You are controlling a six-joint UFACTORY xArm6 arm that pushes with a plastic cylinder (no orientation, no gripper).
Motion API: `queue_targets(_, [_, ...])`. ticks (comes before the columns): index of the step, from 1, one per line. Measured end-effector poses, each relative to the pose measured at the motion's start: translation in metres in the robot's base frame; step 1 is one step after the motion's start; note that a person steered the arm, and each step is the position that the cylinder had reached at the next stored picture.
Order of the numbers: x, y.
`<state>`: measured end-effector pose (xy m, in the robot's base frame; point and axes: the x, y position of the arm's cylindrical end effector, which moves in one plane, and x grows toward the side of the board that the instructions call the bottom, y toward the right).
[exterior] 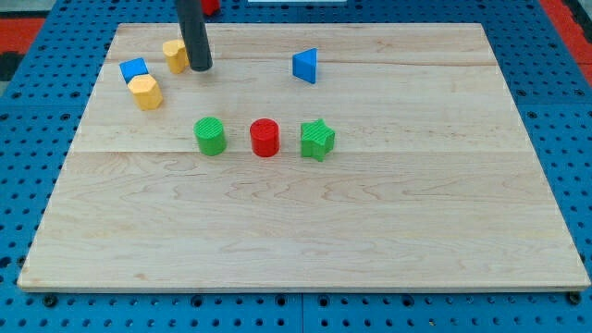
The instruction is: Group up the blue triangle and green star at the right side of the yellow hexagon
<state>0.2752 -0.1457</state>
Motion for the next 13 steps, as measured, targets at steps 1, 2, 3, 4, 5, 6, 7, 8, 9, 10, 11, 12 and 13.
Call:
queue_targets(1, [-0.023,-0.03])
queue_targets(2, [-0.004,-0.021])
queue_targets(3, [0.005,-0.02])
queue_targets(4, [0.014,-0.014])
queue_targets(5, [0.014,-0.014])
queue_targets(6, [0.018,-0.014])
queue_targets(7, [0.016,-0.012])
queue_targets(8, [0.014,0.042])
queue_targets(9, [0.009,0.079])
queue_targets(10, [-0.043,0.115])
queue_targets(11, [-0.022,0.205])
queue_targets(12, [-0.001,0.166])
queue_targets(13, [0.033,0.124])
